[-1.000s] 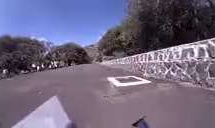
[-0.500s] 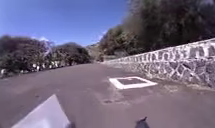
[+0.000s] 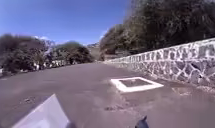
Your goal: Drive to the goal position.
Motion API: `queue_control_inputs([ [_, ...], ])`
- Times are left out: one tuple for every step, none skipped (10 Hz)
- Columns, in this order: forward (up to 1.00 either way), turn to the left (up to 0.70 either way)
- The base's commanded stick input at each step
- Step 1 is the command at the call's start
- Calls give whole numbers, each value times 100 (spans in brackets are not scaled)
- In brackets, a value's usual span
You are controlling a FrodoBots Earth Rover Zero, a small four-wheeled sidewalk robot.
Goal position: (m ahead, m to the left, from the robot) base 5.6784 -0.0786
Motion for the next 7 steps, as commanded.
queue_control_inputs([
  [0,0],
  [0,0],
  [0,0],
  [0,0],
  [0,0],
  [0,0],
  [31,0],
])
